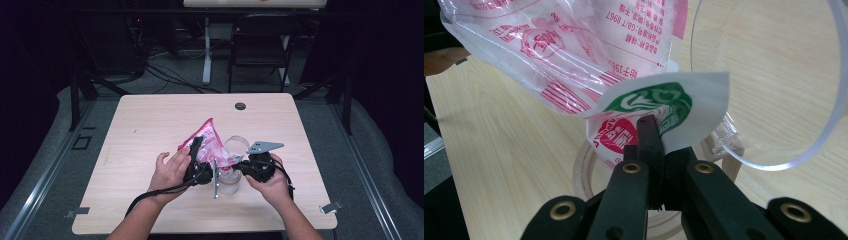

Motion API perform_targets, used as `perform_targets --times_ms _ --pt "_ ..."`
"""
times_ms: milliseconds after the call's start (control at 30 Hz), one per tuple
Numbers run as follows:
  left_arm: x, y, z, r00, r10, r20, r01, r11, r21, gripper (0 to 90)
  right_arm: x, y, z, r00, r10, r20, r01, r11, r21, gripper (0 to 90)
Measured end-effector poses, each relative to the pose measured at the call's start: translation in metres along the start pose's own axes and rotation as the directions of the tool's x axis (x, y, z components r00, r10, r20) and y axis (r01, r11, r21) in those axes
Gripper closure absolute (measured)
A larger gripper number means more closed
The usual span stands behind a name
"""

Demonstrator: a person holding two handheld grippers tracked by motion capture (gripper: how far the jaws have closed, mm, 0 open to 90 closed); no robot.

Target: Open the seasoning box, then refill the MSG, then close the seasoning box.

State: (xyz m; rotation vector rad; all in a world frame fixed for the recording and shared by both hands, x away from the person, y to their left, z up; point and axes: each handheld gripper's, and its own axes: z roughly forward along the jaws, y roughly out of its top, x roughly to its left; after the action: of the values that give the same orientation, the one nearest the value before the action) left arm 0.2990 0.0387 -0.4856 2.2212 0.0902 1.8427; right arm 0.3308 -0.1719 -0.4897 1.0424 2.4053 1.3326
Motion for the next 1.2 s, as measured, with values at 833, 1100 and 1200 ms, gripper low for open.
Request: perform_targets --times_ms 833,1100,1200 --pt "0.0016 0.0004 -0.0017 0.9999 0.007 -0.008 -0.007 1.0 0.003 64.3 0.001 0.0009 0.0002 1.0 -0.001 -0.001 0.001 1.0 -0.003 90.0" --pt "0.0018 0.0016 -0.0015 0.9999 0.006 -0.01 -0.006 1.0 0.002 64.3 0.0001 0.0011 -0.0007 1.0 -0.005 0.001 0.005 1.0 -0.004 90.0" --pt "0.0017 0.0016 -0.0017 0.9999 0.007 -0.01 -0.007 1.0 0.003 64.3 -0.0002 0.0012 -0.0007 1.0 -0.004 -0.003 0.004 1.0 -0.001 90.0"
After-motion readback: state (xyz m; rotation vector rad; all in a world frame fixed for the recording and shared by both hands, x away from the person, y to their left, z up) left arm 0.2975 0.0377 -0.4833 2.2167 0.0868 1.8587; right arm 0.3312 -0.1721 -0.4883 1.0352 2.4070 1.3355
